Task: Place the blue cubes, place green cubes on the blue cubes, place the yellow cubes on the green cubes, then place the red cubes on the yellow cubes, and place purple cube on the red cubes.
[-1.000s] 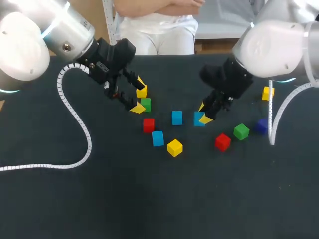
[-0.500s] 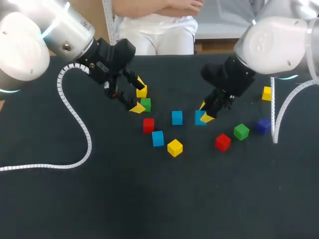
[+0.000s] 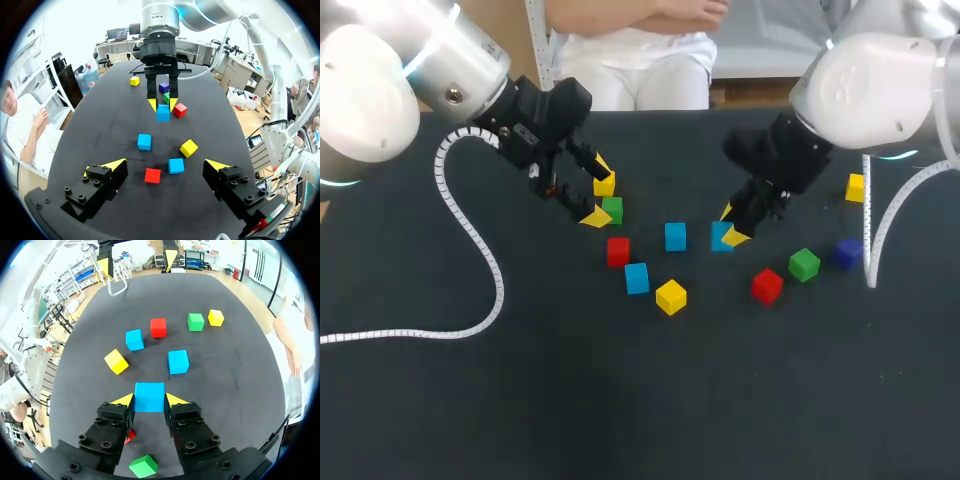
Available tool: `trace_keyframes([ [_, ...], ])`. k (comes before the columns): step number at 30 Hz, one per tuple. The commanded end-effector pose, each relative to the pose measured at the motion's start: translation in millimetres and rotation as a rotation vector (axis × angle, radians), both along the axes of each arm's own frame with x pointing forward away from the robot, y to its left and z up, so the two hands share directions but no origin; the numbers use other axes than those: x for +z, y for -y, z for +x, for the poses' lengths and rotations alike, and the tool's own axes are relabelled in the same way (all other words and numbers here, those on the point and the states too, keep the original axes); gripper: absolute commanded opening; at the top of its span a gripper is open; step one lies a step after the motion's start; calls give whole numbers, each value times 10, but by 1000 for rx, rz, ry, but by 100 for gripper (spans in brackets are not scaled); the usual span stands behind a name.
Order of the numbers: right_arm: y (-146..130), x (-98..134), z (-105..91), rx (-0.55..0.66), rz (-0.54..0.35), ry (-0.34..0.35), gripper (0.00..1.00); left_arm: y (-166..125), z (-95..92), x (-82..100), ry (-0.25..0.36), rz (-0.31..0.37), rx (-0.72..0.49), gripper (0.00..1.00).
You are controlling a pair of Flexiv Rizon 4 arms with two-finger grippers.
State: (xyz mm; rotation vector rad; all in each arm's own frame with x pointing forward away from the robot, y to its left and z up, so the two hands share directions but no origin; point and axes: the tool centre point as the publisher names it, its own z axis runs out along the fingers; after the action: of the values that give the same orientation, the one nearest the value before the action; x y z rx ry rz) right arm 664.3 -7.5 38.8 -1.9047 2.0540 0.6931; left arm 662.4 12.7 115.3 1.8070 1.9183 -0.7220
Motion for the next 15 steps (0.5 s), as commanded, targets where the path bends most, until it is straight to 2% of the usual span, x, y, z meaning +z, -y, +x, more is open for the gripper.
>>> trace_keyframes([
  [1,7,4,-9,0,2,2,0,2,6,4,-1,3,-1,100],
  [7,27,-33,-16,11,-6,-14,0,2,6,4,-1,3,-1,100],
  [15,99,-260,-34,8,-2,-32,0,2,6,4,-1,3,-1,100],
])
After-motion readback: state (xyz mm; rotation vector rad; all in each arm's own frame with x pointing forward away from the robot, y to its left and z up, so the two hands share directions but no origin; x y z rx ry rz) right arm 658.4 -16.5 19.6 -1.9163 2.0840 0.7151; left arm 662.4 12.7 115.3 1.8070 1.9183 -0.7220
